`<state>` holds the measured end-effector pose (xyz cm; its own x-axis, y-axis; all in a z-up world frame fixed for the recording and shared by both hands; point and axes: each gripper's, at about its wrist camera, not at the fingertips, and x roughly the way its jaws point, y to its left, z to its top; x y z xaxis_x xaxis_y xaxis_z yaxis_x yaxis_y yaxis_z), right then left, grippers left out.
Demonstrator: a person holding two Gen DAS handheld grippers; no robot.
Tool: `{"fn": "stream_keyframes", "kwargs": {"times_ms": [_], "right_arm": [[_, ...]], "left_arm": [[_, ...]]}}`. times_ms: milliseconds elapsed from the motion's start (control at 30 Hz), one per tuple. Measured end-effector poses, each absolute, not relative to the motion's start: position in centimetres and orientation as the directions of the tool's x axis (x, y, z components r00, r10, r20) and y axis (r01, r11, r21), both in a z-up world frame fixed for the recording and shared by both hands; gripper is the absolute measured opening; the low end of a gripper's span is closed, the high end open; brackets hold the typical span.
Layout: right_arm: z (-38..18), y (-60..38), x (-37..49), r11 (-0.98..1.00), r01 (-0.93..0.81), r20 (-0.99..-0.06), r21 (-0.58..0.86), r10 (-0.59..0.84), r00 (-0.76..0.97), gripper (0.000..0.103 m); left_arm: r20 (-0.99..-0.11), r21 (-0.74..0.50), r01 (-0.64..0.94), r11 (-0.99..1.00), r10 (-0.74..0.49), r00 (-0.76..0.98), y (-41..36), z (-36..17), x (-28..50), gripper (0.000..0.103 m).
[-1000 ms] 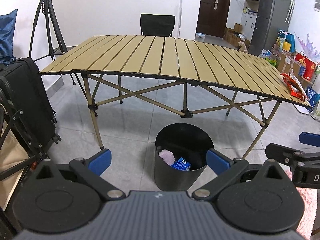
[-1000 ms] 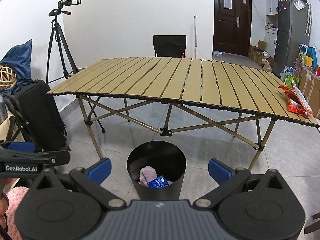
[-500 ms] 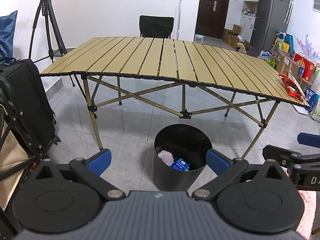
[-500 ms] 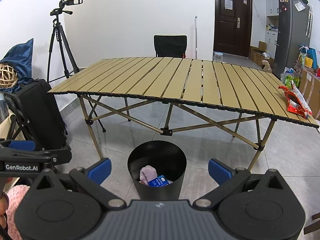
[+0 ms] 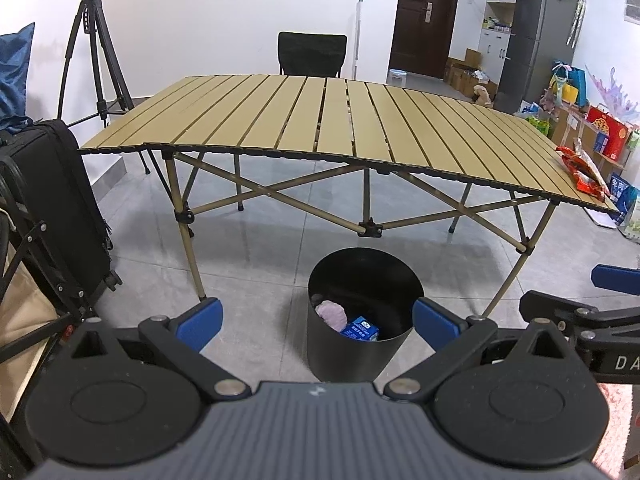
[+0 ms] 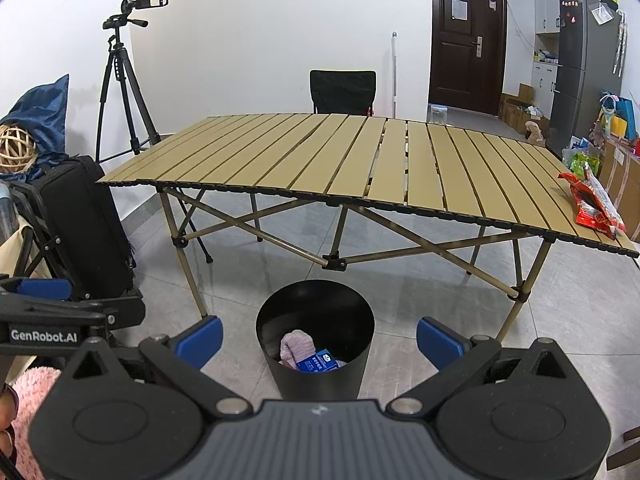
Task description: Collect trash
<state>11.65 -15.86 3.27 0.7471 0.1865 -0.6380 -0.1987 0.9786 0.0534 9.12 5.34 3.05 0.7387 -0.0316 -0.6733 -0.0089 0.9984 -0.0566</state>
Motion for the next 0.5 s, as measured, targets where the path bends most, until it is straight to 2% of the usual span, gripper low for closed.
{"fn": "stream_keyframes", "kwargs": {"times_ms": [500], "right_arm": [[3.27,-15.86,11.57,0.979,-0.199,-0.639,0.053,0.187,0.747,0.103]], "left_arm": [[-0.653,-0.042,0.016,0.999,-0.039,0.756,4.58,3.24,8.35,0.103]]}}
